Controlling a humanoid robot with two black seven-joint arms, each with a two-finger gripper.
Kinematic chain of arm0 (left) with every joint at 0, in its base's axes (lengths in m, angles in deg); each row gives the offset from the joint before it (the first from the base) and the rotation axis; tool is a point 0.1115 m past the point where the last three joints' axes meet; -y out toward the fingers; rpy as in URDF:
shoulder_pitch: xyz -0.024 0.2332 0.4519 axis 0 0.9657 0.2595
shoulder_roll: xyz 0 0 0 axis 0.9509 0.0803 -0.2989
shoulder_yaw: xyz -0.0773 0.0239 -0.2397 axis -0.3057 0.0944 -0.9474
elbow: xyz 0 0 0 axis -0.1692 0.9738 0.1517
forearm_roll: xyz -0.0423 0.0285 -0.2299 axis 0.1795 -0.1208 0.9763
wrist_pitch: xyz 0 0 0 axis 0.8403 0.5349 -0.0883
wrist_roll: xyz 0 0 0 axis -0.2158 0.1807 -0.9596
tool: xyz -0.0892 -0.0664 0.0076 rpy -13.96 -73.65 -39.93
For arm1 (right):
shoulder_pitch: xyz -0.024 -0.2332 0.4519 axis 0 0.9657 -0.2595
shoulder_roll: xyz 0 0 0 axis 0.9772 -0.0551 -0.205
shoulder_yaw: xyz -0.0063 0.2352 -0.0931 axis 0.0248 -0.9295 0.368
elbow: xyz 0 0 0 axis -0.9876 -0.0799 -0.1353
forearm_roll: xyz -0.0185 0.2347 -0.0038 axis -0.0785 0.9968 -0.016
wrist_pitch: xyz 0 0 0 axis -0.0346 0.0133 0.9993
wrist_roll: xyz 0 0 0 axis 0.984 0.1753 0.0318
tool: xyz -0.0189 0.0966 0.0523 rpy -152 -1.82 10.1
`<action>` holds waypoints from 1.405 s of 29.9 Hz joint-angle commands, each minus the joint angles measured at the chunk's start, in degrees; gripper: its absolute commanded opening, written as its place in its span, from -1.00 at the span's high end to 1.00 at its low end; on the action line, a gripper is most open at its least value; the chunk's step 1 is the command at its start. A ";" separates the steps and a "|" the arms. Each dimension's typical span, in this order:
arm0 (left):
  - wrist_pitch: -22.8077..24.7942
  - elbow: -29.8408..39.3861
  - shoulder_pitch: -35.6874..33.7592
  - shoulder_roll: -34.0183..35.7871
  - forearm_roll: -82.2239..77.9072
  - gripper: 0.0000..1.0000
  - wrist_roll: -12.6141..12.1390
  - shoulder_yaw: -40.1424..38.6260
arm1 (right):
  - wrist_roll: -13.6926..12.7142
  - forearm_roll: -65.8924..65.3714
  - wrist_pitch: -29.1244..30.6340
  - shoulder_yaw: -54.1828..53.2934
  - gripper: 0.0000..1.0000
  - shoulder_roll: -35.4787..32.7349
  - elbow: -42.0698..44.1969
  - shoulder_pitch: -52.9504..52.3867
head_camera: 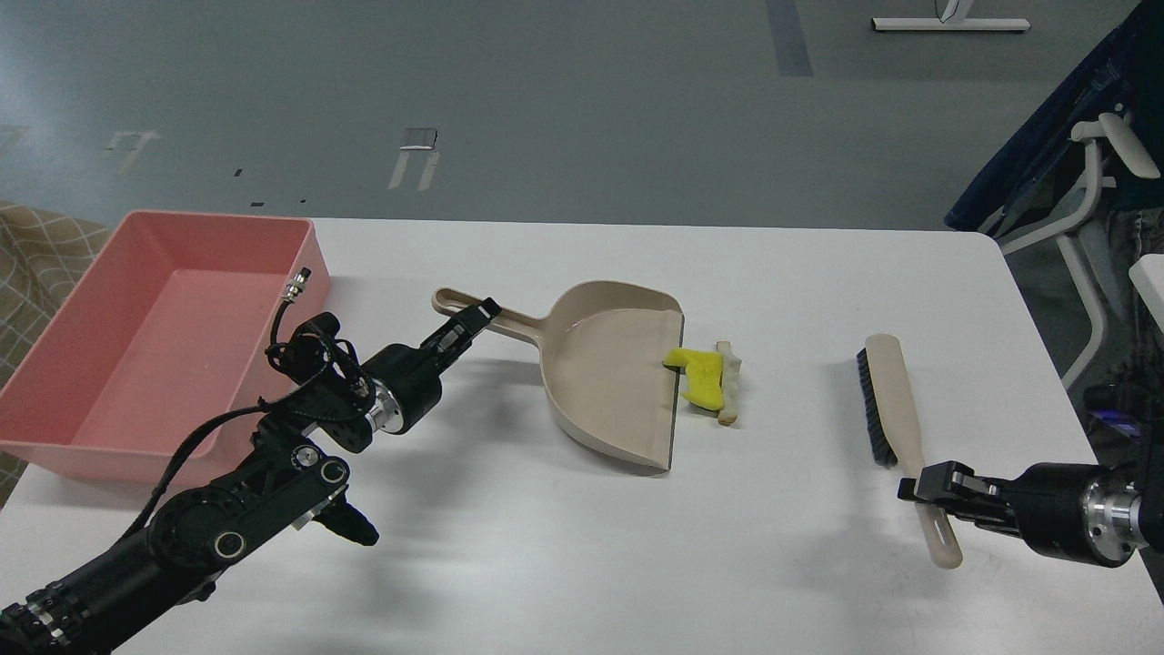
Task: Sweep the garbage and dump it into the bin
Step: 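Grasp the wooden brush handle with the right gripper, then sweep the brush across the dustpan toward the left gripper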
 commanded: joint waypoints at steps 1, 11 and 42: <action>0.00 0.00 -0.09 -0.09 0.00 1.00 -0.02 -0.04 | -0.47 -0.39 0.01 0.26 1.00 -0.28 0.44 -2.99; 0.09 0.61 0.09 -0.44 -0.08 1.00 0.16 0.14 | -1.44 -5.05 0.10 0.35 1.00 4.71 1.76 -4.58; 0.00 2.46 0.62 -0.97 -0.35 1.00 0.07 0.40 | -2.93 -4.35 5.72 0.97 1.00 25.46 4.14 -10.38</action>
